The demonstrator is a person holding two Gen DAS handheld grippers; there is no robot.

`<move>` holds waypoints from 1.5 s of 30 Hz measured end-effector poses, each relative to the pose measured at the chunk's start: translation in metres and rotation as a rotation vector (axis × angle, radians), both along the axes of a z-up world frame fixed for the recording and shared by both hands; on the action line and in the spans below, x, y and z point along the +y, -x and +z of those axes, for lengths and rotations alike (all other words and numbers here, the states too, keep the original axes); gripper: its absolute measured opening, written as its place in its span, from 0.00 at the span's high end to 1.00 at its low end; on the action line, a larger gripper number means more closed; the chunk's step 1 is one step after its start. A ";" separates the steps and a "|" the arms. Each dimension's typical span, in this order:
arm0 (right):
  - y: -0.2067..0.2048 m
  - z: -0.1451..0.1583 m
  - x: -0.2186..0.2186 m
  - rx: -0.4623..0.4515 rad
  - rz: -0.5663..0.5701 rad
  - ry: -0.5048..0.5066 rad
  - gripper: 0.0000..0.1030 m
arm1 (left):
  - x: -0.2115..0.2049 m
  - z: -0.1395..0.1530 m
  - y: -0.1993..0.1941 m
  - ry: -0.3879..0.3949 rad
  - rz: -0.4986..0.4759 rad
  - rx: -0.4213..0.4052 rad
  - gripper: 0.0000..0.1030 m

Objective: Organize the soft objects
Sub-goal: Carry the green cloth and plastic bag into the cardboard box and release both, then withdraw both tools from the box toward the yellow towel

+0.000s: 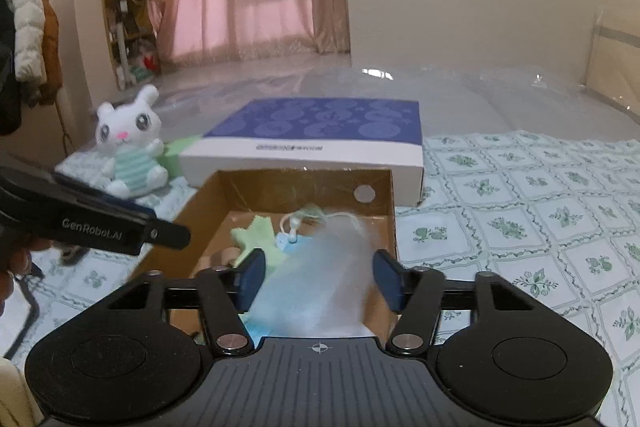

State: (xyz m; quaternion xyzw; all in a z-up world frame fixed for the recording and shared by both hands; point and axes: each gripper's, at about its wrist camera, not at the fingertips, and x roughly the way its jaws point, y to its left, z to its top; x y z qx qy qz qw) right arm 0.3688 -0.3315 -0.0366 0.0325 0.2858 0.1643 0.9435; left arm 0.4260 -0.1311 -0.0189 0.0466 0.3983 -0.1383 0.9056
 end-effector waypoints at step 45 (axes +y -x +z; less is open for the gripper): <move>0.208 0.077 0.009 0.058 -0.065 -0.221 0.26 | 0.135 0.090 0.273 0.073 0.186 -0.139 0.47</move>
